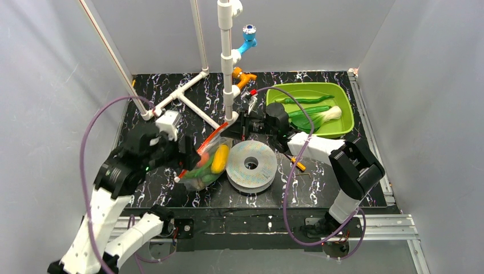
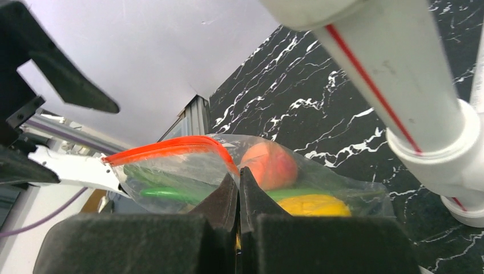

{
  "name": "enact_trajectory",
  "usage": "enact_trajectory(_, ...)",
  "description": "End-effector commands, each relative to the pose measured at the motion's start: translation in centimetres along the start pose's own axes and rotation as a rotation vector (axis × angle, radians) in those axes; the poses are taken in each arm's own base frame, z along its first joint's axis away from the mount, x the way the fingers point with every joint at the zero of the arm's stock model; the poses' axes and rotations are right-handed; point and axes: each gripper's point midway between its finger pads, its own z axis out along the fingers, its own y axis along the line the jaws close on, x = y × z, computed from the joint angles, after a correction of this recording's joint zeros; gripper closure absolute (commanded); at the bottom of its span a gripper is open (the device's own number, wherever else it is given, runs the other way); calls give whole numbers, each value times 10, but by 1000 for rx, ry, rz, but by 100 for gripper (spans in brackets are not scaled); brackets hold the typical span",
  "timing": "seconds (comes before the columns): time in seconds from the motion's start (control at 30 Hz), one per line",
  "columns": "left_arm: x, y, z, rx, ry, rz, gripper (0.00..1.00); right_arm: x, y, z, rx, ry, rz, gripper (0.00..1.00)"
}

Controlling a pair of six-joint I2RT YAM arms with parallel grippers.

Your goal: Place the food in the zip-top bag and seal the zipper

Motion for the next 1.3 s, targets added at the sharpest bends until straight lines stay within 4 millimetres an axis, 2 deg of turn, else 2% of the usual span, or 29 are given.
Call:
enact_trajectory(0.0, -35, -13, 33, 61, -5, 69, 15, -16, 28, 4, -97, -22, -96, 99)
enact_trajectory(0.13, -33, -20, 60, 105, 50, 61, 18, -13, 32, 2, -104, -11, -104, 99)
enact_trajectory(0.23, -23, -21, 73, 117, 90, 21, 27, -12, 35, 1, -115, -6, -111, 99)
enact_trajectory(0.33, -13, -27, 80, 161, 105, -17, 42, -11, 37, 1, -125, -3, -111, 99)
enact_trajectory(0.43, -10, -28, 81, 171, 92, -28, 63, -11, 38, 2, -137, -2, -104, 99)
enact_trajectory(0.67, -1, -9, 87, 75, 132, -2, 88, -13, 45, 1, -152, -6, -107, 99)
enact_trajectory(0.73, 2, -3, 89, 43, 168, 9, 100, -14, 46, 0, -141, -7, -111, 99)
enact_trajectory(0.77, 2, 0, 88, 22, 171, 16, 100, -13, 44, 0, -124, -4, -106, 96)
enact_trajectory(0.93, -13, 33, 72, -172, 120, 62, 100, -10, 29, -5, 4, 41, -89, 78)
enact_trajectory(0.97, -19, 43, 65, -232, 98, 76, 100, -9, 25, -7, 39, 58, -88, 71)
enact_trajectory(1.03, -35, 66, 45, -374, 36, 117, 100, -6, 16, -13, 124, 106, -93, 49)
enact_trajectory(1.13, -55, 86, 20, -506, -40, 193, 100, -7, 14, -26, 198, 126, -127, 24)
enact_trajectory(1.27, -76, 105, -2, -639, -81, 285, 100, -9, 19, -47, 254, 118, -190, 14)
